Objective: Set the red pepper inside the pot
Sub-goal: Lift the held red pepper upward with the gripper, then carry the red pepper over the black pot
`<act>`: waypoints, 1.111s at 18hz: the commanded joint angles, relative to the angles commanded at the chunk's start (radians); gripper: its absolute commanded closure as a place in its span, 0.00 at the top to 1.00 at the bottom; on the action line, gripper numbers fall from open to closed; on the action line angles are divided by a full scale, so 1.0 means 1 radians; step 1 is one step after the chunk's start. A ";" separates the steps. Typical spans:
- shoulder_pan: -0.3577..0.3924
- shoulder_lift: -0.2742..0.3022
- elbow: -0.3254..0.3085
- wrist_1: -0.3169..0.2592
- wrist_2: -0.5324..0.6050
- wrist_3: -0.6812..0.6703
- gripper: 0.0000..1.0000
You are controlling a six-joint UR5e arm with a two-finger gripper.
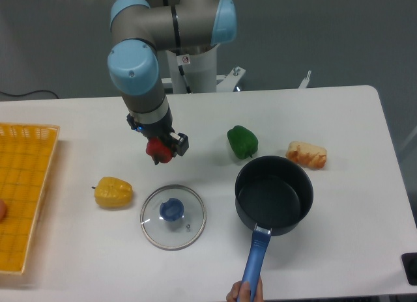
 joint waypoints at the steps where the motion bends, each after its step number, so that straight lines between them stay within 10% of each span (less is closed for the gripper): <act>1: 0.000 0.000 0.000 0.000 -0.002 0.000 0.39; 20: 0.127 0.080 0.098 -0.060 -0.049 0.075 0.39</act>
